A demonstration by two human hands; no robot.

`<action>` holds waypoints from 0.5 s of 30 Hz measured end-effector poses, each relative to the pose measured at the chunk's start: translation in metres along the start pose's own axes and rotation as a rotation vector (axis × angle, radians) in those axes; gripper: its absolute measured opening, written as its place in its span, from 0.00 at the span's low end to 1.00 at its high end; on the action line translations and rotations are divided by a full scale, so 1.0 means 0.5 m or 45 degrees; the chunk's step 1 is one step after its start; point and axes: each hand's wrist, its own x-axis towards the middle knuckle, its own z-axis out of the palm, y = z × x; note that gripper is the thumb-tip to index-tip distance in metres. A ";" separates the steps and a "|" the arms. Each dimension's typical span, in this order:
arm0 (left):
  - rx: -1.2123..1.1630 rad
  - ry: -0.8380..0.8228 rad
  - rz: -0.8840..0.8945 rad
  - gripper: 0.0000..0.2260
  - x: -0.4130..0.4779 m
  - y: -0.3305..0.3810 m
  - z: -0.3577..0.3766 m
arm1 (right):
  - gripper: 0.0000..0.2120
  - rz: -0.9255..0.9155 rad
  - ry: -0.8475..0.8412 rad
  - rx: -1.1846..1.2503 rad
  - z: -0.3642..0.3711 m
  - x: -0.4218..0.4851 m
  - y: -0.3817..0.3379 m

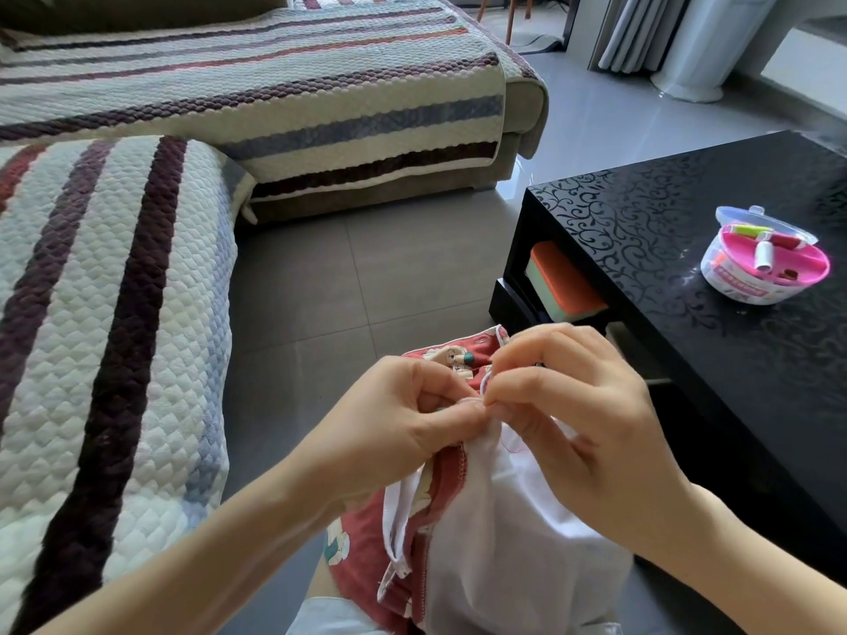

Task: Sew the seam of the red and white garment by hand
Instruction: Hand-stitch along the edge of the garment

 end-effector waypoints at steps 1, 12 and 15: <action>0.006 -0.001 -0.009 0.05 0.001 0.006 -0.001 | 0.08 0.022 -0.005 0.031 0.002 0.000 0.001; 0.005 0.016 -0.186 0.05 0.012 -0.009 -0.009 | 0.04 1.032 -0.194 1.798 -0.015 0.076 0.043; -0.059 -0.090 -0.215 0.05 0.009 -0.005 -0.025 | 0.02 1.258 -0.281 1.827 -0.011 0.083 0.125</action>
